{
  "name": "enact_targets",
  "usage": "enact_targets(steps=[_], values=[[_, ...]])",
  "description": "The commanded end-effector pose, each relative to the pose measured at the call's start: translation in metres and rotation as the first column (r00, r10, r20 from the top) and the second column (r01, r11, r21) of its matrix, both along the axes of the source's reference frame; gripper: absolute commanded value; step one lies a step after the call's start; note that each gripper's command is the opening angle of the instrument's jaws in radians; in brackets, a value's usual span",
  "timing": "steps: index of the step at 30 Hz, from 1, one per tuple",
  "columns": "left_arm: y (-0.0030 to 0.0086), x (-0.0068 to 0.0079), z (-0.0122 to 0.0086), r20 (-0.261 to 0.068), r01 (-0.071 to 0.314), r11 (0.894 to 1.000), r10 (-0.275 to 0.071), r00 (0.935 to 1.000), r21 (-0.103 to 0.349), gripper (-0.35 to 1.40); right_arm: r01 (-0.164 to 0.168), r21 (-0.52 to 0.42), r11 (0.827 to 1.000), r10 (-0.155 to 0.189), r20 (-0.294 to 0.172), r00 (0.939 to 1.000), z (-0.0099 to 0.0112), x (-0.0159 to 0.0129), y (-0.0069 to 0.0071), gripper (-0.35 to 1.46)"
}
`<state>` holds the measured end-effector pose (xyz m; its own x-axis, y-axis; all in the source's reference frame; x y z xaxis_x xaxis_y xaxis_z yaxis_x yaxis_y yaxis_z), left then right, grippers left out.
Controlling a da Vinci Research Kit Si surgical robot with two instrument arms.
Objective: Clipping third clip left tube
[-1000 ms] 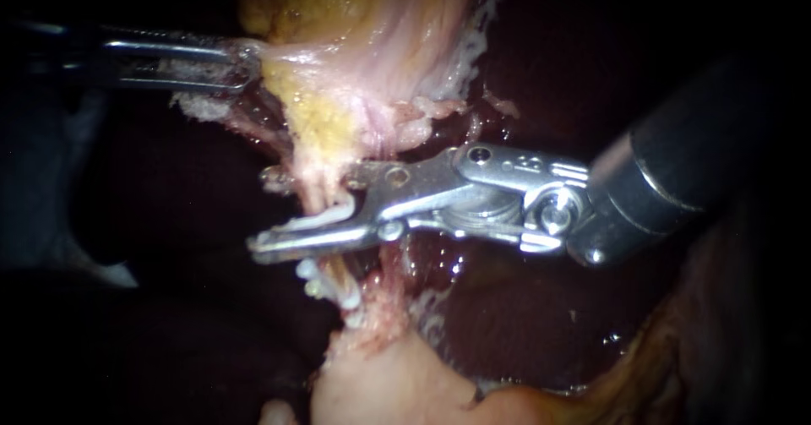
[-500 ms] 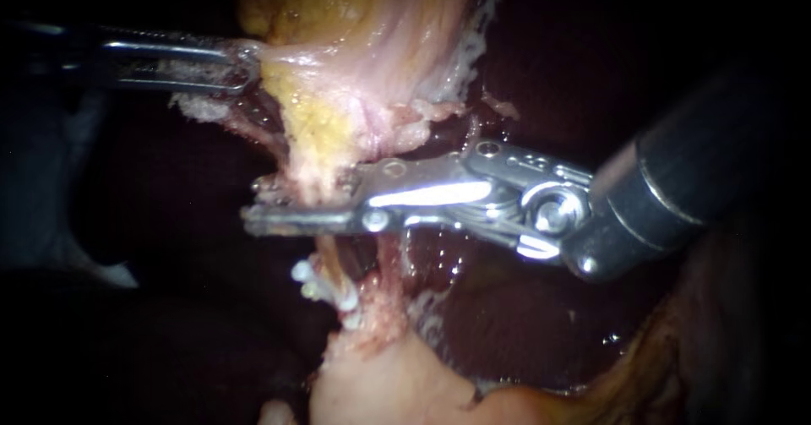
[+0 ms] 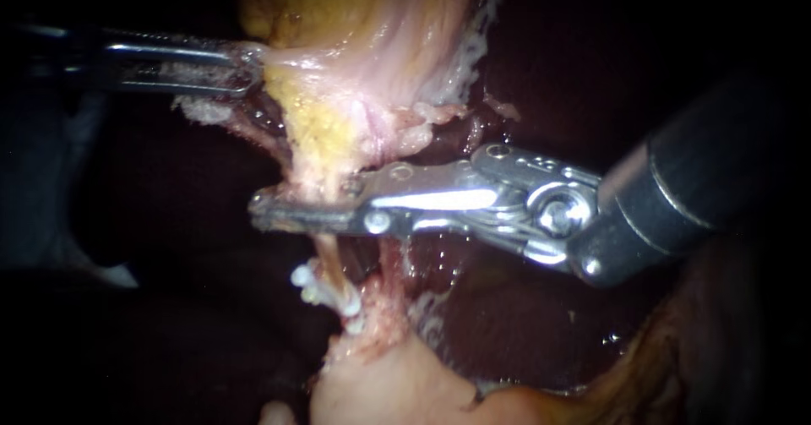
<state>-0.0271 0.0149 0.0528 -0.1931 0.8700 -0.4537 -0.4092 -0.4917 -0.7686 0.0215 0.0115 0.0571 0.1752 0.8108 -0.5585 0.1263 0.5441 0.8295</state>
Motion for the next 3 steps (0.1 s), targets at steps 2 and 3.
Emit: enact_targets(steps=[2,3], values=[[0.0,0.0,0.0001,0.0,0.0,1.0,0.0,1.0,0.0,-0.35,-0.001,-0.001,1.0,0.001,0.001,1.0,0.0002,0.0,-0.0001,-0.35],[0.0,0.0,0.0001,0.0,0.0,1.0,0.0,1.0,0.0,-0.35,0.0,0.033,0.999,0.0,0.007,1.0,0.0003,0.0001,-0.0004,-0.34]])
